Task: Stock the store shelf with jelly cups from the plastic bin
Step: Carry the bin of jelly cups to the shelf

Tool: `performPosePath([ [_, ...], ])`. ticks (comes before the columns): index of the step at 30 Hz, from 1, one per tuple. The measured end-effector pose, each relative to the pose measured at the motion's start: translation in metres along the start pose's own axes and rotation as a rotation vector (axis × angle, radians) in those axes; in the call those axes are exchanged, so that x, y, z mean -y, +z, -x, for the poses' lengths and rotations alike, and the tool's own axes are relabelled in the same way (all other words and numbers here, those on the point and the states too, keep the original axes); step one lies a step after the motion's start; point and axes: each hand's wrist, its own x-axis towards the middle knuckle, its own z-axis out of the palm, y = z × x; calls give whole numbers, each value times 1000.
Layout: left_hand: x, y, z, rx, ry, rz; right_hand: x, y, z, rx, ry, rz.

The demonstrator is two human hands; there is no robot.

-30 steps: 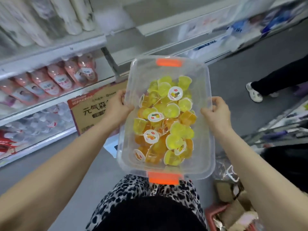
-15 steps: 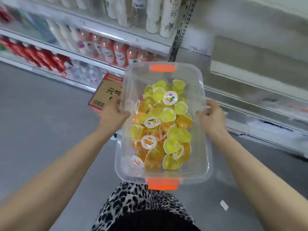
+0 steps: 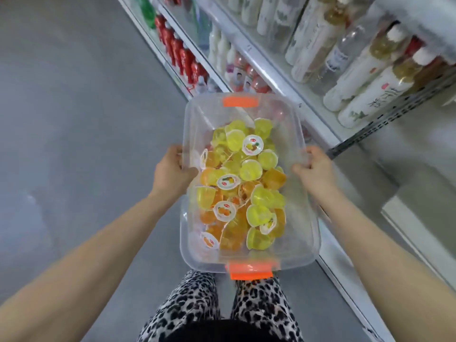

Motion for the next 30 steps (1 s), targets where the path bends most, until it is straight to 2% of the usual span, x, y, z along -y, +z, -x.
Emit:
performPosePath([
  [9, -6, 46, 3, -321, -213, 135, 30, 8, -114, 223, -254, 232],
  [16, -16, 65, 13, -458, -323, 177, 55, 16, -152, 321, -400, 290],
  [25, -21, 65, 16, -444, -365, 185, 62, 18, -147, 346, -398, 299],
  [30, -24, 58, 18, -368, -342, 58, 66, 13, -139, 329, -451, 415],
])
